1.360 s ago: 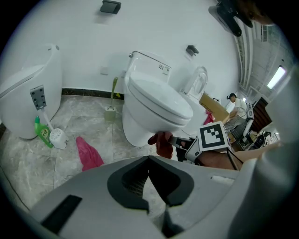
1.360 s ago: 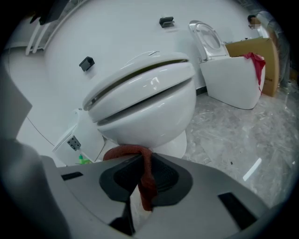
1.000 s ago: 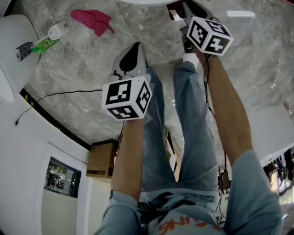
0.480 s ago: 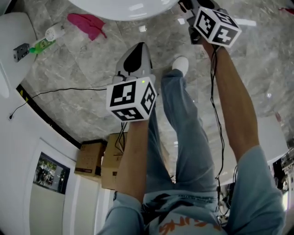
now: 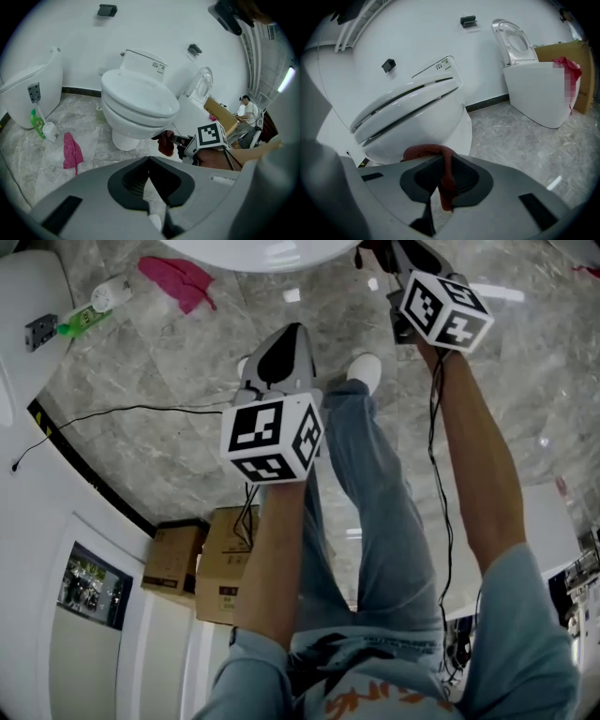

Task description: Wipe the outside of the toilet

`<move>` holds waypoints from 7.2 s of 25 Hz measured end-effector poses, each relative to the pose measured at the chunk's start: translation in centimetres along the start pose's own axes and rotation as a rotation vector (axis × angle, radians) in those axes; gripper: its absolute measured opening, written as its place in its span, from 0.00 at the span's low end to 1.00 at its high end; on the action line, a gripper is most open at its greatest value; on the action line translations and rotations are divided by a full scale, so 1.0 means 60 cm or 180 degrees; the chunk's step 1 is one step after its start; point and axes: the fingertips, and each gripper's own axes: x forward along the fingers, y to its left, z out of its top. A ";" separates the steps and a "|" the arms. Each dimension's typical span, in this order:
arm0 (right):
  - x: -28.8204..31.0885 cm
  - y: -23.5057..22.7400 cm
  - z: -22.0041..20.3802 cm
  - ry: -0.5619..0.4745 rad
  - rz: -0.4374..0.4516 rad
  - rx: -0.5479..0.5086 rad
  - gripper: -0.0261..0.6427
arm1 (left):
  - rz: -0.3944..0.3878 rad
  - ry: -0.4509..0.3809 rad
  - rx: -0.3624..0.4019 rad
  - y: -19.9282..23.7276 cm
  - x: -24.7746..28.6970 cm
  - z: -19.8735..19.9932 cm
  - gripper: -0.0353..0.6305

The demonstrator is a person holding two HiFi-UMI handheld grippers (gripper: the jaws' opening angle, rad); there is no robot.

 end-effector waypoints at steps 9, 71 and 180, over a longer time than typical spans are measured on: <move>-0.080 0.015 -0.078 0.0134 -0.0190 0.0021 0.12 | -0.0262 0.0043 0.0275 -0.022 -0.010 -0.025 0.04; 0.083 0.183 -0.120 -0.0222 -0.0012 0.0550 0.11 | -0.0469 0.0400 0.0546 0.189 -0.013 -0.032 0.04; -0.923 0.512 0.863 -0.2566 0.0747 -0.1496 0.11 | -0.0165 -0.3155 0.1178 -0.465 -0.835 0.762 0.04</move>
